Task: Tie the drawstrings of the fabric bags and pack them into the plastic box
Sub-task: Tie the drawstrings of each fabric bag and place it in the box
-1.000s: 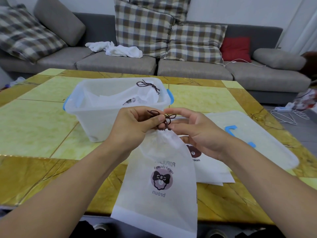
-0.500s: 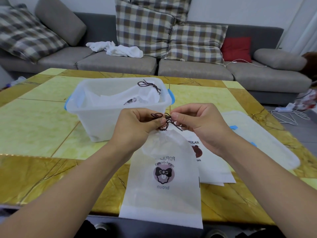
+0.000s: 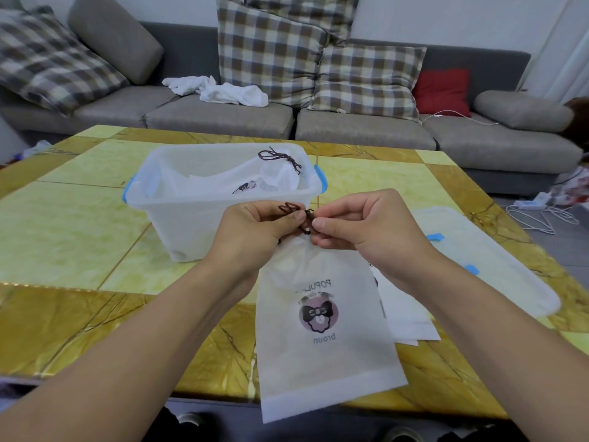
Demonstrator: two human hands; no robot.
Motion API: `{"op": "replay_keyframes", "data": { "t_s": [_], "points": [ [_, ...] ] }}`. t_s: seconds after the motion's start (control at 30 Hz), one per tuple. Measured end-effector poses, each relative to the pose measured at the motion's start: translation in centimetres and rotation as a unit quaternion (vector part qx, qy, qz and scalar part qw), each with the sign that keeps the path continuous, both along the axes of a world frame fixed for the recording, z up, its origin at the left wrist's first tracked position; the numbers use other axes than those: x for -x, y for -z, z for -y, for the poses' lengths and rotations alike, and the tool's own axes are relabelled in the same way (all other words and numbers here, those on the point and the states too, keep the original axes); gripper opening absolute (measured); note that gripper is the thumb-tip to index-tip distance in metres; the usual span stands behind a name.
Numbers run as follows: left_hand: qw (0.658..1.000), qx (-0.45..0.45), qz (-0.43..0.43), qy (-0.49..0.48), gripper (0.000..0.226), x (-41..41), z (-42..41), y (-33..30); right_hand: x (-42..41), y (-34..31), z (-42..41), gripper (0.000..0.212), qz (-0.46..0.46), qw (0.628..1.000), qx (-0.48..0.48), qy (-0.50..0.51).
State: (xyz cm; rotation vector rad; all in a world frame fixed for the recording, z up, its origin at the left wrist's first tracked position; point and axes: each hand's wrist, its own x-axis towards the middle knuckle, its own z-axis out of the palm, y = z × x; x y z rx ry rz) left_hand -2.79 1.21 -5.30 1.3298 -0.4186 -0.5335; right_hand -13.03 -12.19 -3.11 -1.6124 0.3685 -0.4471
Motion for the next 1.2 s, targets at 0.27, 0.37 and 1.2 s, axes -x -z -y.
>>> {"op": "replay_keyframes", "data": {
  "t_s": [0.27, 0.37, 1.2],
  "points": [
    [1.000, 0.001, -0.005, 0.002, 0.006, 0.5, 0.2, -0.1, -0.2, 0.3, -0.3, 0.010, -0.002, 0.995, 0.095, 0.026],
    [1.000, 0.001, -0.006, -0.007, 0.006, 0.5, 0.3, 0.0, -0.2, 0.5, -0.4, 0.011, -0.009, 0.993, 0.109, 0.041],
    [0.977, -0.059, 0.203, 0.020, 0.016, 1.0, 0.5, -0.3, -0.1, 0.7, 1.2, 0.009, -0.081, 0.980, 0.180, -0.020]
  ]
}}
